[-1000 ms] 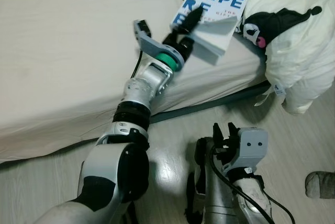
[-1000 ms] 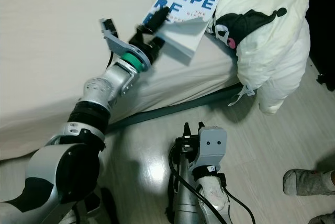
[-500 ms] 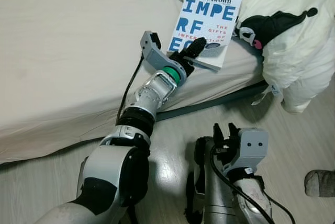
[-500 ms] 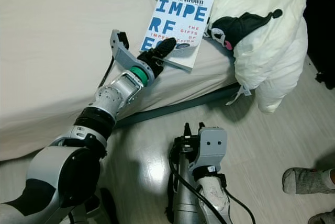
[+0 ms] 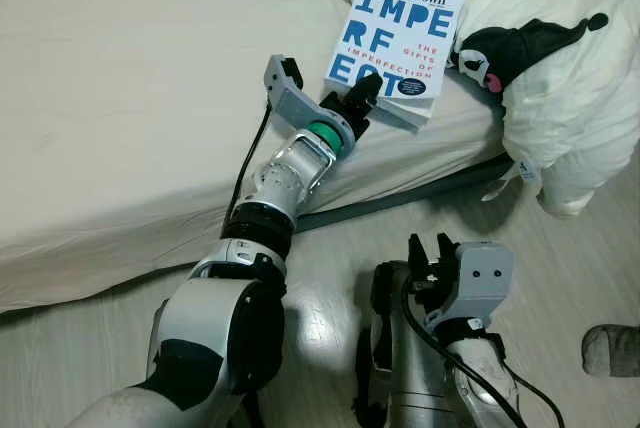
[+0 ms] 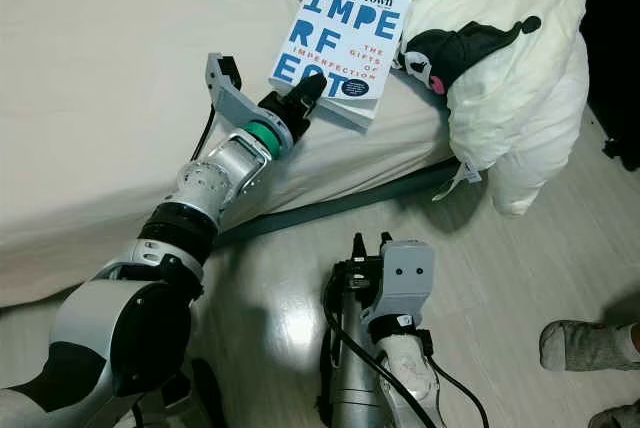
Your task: Clean up the room
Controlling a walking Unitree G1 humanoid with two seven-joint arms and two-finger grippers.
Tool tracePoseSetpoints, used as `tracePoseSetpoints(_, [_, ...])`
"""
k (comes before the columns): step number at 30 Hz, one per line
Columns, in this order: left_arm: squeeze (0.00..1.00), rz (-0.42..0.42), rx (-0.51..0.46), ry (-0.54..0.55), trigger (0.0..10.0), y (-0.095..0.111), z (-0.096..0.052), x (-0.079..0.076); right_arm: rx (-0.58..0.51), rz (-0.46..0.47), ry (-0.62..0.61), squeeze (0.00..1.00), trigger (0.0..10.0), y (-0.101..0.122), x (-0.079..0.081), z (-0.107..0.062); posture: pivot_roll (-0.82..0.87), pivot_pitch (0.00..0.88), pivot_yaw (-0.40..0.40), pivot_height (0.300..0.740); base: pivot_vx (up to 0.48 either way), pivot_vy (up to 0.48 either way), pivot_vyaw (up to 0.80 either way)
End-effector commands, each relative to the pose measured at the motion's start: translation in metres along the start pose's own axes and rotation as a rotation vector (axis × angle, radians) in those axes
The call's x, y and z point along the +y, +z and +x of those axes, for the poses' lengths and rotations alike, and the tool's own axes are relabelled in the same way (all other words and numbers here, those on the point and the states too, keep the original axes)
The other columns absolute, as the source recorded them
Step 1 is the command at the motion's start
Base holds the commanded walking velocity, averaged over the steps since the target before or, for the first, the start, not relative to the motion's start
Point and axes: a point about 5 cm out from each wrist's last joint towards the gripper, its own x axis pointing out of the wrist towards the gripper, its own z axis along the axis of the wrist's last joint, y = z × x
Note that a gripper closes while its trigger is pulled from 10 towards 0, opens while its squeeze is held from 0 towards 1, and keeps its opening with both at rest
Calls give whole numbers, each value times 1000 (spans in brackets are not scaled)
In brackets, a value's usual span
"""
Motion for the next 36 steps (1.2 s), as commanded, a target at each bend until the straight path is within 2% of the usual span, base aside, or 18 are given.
tracePoseSetpoints(1, [0,-200,166,-53,0,-87,3,-20,52,5,-14,0,10000,-12,-5,-6,-239,477,55,472,0,0,0])
tracePoseSetpoints(6, [0,-205,82,-102,0,-45,-7,-23,45,-4,2,0,10000,-12,-10,4,-191,428,26,472,0,0,0])
tracePoseSetpoints(9, [0,-195,69,-108,0,-37,-11,-23,42,-6,6,0,10000,-11,-11,7,-187,423,24,472,0,0,0])
tracePoseSetpoints(10, [0,-101,-2,-98,0,3,-35,-15,24,-17,20,0,10000,-7,-14,15,-149,385,-6,472,0,0,0])
tracePoseSetpoints(14, [0,-52,-25,-95,0,15,-45,-14,19,-22,25,0,10000,-6,-16,18,-149,385,-6,472,0,0,0])
tracePoseSetpoints(15, [0,-4,-46,-90,8118,27,-56,-12,14,-26,33,0,10000,-5,-18,22,-127,359,-24,472,0,0,0])
tracePoseSetpoints(16, [0,53,-93,-84,10000,40,-68,-11,8,-32,40,0,10000,-4,-20,26,-108,334,-38,472,0,0,0])
tracePoseSetpoints(17, [0,93,-132,-72,10000,49,-78,-9,2,-35,43,0,10000,-3,-23,29,-93,314,-50,472,0,0,0])
tracePoseSetpoints(20, [0,119,-158,-63,10000,55,-85,-9,-2,-36,44,0,10000,-2,-25,31,-93,314,-50,472,0,0,0])
tracePoseSetpoints(23, [0,192,-284,44,10000,75,-111,1,-46,-27,39,0,10000,13,-26,39,-57,263,-75,472,0,0,0])
tracePoseSetpoints(25, [0,192,-284,44,10000,75,-111,1,-46,-27,39,0,10000,13,-26,39,-57,263,-75,472,0,0,0])
tracePoseSetpoints(28, [0,348,-308,107,10000,76,-124,9,-113,-42,37,0,10000,30,-28,40,-65,202,-81,472,0,0,0])
tracePoseSetpoints(29, [0,348,-308,107,10000,76,-124,9,-113,-42,37,0,10000,30,-28,40,-65,202,-81,472,0,0,0])
tracePoseSetpoints(31, [0,465,-313,144,10000,75,-132,12,-132,-47,34,0,10000,34,-30,39,-71,179,-82,472,0,0,0])
tracePoseSetpoints(32, [0,465,-313,144,10000,75,-132,12,-132,-47,34,0,10000,34,-30,39,-71,179,-82,472,0,0,0])
tracePoseSetpoints(33, [0,667,-346,195,10000,76,-137,12,-137,-56,28,0,10000,34,-33,38,-69,167,-82,472,0,0,0])
tracePoseSetpoints(35, [0,968,-398,239,10000,75,-143,8,-142,-69,16,0,10000,35,-37,36,-67,161,-82,472,0,0,0])
tracePoseSetpoints(36, [0,968,-398,239,10000,75,-143,8,-142,-69,16,0,10000,35,-37,36,-67,161,-82,472,0,0,0])
